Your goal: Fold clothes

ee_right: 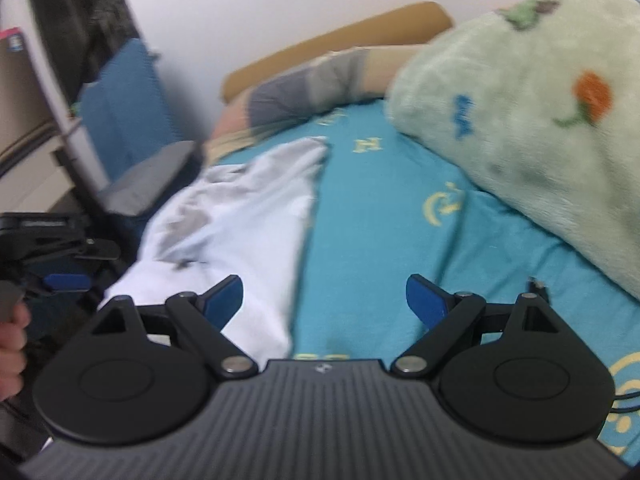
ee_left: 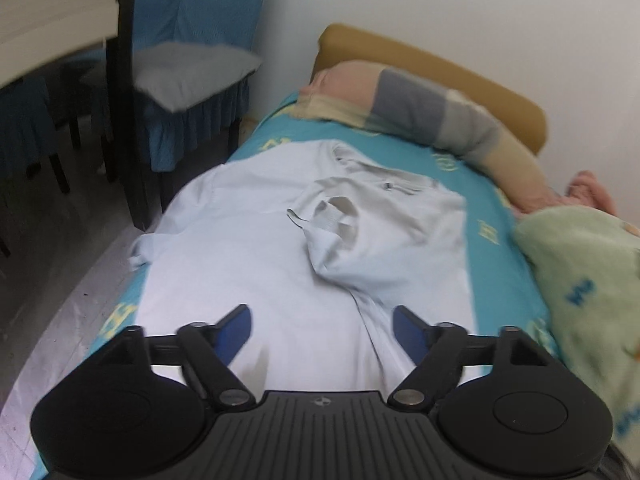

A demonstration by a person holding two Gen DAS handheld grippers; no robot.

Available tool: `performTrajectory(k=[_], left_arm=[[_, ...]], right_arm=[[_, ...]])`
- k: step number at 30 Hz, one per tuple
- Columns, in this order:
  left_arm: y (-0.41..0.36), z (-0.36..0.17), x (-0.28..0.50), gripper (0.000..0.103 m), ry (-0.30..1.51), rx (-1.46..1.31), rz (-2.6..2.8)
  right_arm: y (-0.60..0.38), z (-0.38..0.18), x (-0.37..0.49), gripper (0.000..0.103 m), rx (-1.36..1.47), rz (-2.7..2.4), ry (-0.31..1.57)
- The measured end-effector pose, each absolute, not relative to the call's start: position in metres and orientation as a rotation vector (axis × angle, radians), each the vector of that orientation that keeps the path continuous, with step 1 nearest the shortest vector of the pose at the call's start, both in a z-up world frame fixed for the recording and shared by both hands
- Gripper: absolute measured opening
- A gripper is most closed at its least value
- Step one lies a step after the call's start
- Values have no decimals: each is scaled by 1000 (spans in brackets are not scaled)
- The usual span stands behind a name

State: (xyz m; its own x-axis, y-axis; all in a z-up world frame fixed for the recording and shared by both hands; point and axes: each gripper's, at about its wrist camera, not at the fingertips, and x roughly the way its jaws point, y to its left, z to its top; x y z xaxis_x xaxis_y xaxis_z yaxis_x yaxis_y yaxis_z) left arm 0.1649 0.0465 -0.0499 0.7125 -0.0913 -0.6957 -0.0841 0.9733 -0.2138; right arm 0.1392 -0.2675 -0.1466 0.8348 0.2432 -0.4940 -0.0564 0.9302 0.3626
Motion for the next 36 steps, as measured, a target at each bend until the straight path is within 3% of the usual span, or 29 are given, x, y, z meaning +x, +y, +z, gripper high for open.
performTrajectory(k=[4,10,18,27,28,31,36], left_arm=[[43,-32,107,89,700,-208,-80],[50,-44,94,91,663,-120,-104],[87,-74,131,91,618,-217,-74],[124,-117,164,91,606,-313,-51],[127,-120,168,91,610,-328,-48],[138,-130,176,91,624,-398,-46],[153,-135,177,90,619,-449,-1]], right_arm=[[-259,-132,128,78,303,231,526],[-246,-113,141,76,273,308,542],[-158,-98,307,76,-3,435,598],[-58,-152,446,70,-267,522,746],[-53,-159,452,58,-286,537,772],[-45,-174,462,11,-300,580,816],[-60,-146,453,5,-160,480,617]])
